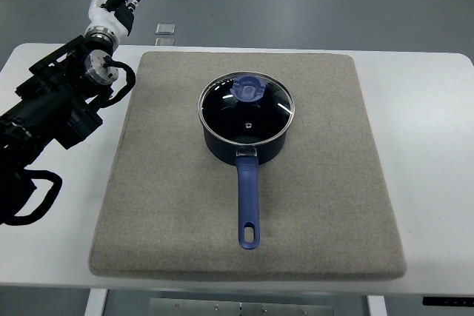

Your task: Open pot lid and place left with left hand

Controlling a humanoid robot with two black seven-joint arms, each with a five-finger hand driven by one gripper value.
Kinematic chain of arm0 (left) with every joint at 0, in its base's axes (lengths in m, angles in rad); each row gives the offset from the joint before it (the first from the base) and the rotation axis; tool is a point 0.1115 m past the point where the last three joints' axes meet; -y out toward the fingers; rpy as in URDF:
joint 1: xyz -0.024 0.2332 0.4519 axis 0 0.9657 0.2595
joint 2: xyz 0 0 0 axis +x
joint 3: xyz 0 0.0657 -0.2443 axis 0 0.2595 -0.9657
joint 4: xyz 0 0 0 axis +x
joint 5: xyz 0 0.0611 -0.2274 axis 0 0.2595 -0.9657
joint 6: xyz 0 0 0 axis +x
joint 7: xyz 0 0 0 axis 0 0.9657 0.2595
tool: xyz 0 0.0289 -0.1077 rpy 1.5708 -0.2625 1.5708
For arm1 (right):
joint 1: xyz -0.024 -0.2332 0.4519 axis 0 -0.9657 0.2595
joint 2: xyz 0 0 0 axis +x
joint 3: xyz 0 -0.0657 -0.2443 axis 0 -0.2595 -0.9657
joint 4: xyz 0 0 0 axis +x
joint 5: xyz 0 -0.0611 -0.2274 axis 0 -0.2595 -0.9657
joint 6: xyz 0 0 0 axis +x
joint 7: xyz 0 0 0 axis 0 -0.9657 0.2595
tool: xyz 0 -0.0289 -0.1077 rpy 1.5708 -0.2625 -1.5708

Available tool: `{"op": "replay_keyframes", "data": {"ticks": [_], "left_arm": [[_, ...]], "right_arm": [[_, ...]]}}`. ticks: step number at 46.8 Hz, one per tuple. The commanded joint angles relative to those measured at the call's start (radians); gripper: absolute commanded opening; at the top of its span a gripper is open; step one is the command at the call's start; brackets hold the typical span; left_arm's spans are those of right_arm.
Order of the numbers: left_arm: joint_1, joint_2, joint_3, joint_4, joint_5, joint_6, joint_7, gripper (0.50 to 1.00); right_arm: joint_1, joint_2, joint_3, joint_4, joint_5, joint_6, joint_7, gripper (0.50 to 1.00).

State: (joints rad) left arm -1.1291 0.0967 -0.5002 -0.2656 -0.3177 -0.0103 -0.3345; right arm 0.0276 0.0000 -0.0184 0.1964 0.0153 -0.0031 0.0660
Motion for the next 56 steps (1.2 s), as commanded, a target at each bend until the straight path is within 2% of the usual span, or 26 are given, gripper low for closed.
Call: {"op": "replay_keyframes", "data": {"ticks": [1,33,49,56], "left_arm": [[-0.001,-0.002,0.0,-0.001,0.002,0.0,0.0,0.984],[0.002,0.009,0.019,-0.012,0.015,-0.004,-0.001,0.988],[-0.009,0.011,0.04,-0.027,0.344,-0.016,-0.012,0.988],[-0.029,0.021,0.058,-0.107,0.393,-0.031,-0.014,0.988]], "right_arm": [[0.0,0.0,0.0,0.0,0.0,0.0,0.0,0.917],[0.0,0.0,0.0,0.0,0.0,0.0,0.0,0.917],[0.0,0.0,0.0,0.0,0.0,0.0,0.0,0.917],[0.0,0.0,0.0,0.0,0.0,0.0,0.0,0.917]]}}
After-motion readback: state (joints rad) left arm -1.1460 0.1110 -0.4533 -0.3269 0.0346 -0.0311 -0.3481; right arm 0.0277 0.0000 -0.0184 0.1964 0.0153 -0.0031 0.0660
